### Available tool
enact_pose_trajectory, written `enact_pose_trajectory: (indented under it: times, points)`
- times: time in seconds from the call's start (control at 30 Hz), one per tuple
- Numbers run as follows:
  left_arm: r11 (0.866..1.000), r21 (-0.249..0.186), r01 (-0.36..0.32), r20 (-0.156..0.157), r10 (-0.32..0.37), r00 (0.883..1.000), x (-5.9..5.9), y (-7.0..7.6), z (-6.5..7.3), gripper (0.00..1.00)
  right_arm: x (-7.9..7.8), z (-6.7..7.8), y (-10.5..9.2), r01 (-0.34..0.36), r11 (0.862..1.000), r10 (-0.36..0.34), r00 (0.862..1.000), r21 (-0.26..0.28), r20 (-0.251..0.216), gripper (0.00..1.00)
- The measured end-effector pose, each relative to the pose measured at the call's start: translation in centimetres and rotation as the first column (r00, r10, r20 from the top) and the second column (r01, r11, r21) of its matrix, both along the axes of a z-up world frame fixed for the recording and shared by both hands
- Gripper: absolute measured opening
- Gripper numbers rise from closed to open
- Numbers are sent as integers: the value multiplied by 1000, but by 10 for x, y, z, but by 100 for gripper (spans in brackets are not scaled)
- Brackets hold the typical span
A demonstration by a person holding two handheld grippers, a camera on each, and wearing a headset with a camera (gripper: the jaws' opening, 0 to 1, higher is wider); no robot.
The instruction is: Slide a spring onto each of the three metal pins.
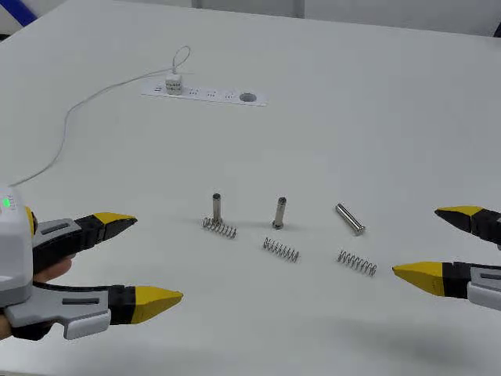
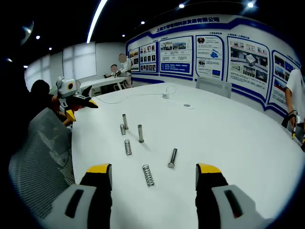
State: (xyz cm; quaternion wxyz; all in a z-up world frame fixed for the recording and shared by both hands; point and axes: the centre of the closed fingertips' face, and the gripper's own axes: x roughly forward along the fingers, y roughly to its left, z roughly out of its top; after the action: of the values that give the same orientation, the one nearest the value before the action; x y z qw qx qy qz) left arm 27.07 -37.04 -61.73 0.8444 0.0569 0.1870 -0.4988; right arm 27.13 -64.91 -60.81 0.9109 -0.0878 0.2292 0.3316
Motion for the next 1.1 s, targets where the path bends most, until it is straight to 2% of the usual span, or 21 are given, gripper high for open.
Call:
enact_pose_trajectory:
  times: [0.53, 0.67, 0.87, 1.1]
  points:
    - [1000, 1, -3, 1, 3, 1000, 0, 0, 0, 77, 18, -1, 6, -14, 999, 13, 1000, -35, -6, 68]
    - [1000, 1, -3, 2, 3, 1000, 0, -1, 0, 77, 24, -3, 5, -10, 998, 9, 1000, -62, -27, 63]
    - [1000, 0, -4, 3, 4, 1000, 1, 0, 0, 76, 38, -1, 7, 4, 998, -6, 999, -69, -35, 59]
    - [1000, 1, -5, 2, 5, 1000, 1, 0, 0, 76, 55, -8, 10, 12, 993, -21, 997, -115, -77, 55]
